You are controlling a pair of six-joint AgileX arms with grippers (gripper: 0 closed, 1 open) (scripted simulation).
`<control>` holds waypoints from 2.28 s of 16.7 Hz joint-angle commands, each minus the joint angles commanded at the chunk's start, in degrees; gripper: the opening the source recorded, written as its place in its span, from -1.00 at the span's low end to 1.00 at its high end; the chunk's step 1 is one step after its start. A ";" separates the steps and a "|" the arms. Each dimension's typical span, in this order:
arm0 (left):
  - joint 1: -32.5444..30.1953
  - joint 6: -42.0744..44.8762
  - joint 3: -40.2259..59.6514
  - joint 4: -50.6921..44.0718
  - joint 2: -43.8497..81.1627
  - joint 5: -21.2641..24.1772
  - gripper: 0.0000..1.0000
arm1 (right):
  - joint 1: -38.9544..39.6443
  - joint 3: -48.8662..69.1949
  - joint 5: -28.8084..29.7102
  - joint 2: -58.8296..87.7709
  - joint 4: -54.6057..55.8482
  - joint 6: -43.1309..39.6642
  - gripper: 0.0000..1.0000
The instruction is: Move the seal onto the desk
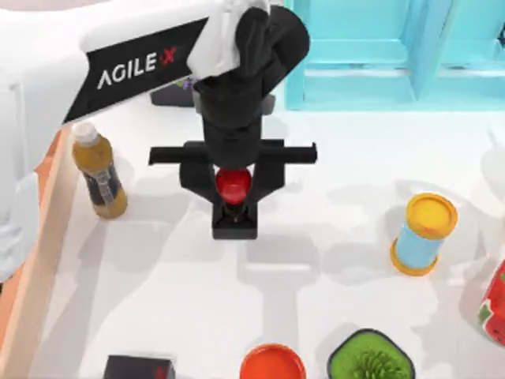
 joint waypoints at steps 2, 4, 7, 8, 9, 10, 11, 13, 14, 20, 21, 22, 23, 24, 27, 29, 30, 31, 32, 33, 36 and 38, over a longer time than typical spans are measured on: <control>-0.05 0.00 -2.58 3.78 0.59 -0.02 -1.00 | 0.00 0.00 0.00 0.00 0.00 0.00 1.00; -0.04 -0.09 -4.93 6.56 1.19 -0.03 -1.00 | 0.00 0.00 0.00 0.00 0.00 0.00 1.00; -0.05 -0.10 -5.40 7.07 1.31 -0.04 -1.00 | 0.00 0.00 0.00 0.00 0.00 0.00 1.00; -0.05 -0.10 -5.40 7.07 1.31 -0.04 -1.00 | 0.00 0.00 0.00 0.00 0.00 0.00 1.00; -0.05 -0.10 -5.40 7.07 1.31 -0.04 -0.85 | 0.00 0.00 0.00 0.00 0.00 0.00 1.00; -0.05 -0.10 -5.40 7.07 1.31 -0.04 -0.70 | 0.00 0.00 0.00 0.00 0.00 0.00 1.00; -0.05 -0.10 -5.40 7.07 1.31 -0.04 -0.55 | 0.00 0.00 0.00 0.00 0.00 0.00 1.00; -0.05 -0.10 -5.40 7.07 1.31 -0.04 -0.25 | 0.00 0.00 0.00 0.00 0.00 0.00 1.00; -0.05 -0.10 -5.40 7.07 1.31 -0.04 -0.10 | 0.00 0.00 0.00 0.00 0.00 0.00 1.00; -0.05 -0.10 -5.40 7.07 1.31 -0.04 0.81 | 0.00 0.00 0.00 0.00 0.00 0.00 1.00; -0.05 -0.10 -5.40 7.07 1.31 -0.04 0.96 | 0.00 0.00 0.00 0.00 0.00 0.00 1.00; -0.05 -0.10 -5.40 7.07 1.31 -0.04 1.00 | 0.00 0.00 0.00 0.00 0.00 0.00 1.00; -0.05 -0.10 -5.40 7.07 1.31 -0.04 1.00 | 0.00 0.00 0.00 0.00 0.00 0.00 1.00; -0.05 -0.10 -5.40 7.07 1.31 -0.04 1.00 | 0.00 0.00 0.00 0.00 0.00 0.00 1.00; -0.05 -0.10 -5.40 7.07 1.31 -0.04 1.00 | 0.00 0.00 0.00 0.00 0.00 0.00 1.00; -0.05 -0.10 -5.40 7.07 1.31 -0.04 1.00 | 0.00 0.00 0.00 0.00 0.00 0.00 1.00; 0.01 -0.09 -5.39 7.06 1.29 -0.04 1.00 | 0.00 0.00 0.00 0.00 0.00 0.00 1.00; 0.00 -0.11 -5.25 6.92 1.34 -0.04 1.00 | 0.00 0.00 0.00 0.00 0.00 0.00 1.00; -0.03 -0.16 -4.52 6.21 1.54 -0.05 1.00 | 0.00 0.00 0.00 0.00 0.00 0.00 1.00; -0.10 -0.21 -3.19 4.91 1.85 -0.07 1.00 | 0.00 0.00 0.00 0.00 0.00 0.00 1.00; -0.38 -0.33 4.48 -2.34 3.09 -0.07 1.00 | 0.00 0.00 0.00 0.00 0.00 0.00 1.00; -0.50 -0.38 12.39 -9.16 3.92 0.02 1.00 | 0.00 0.00 0.00 0.00 0.00 0.00 1.00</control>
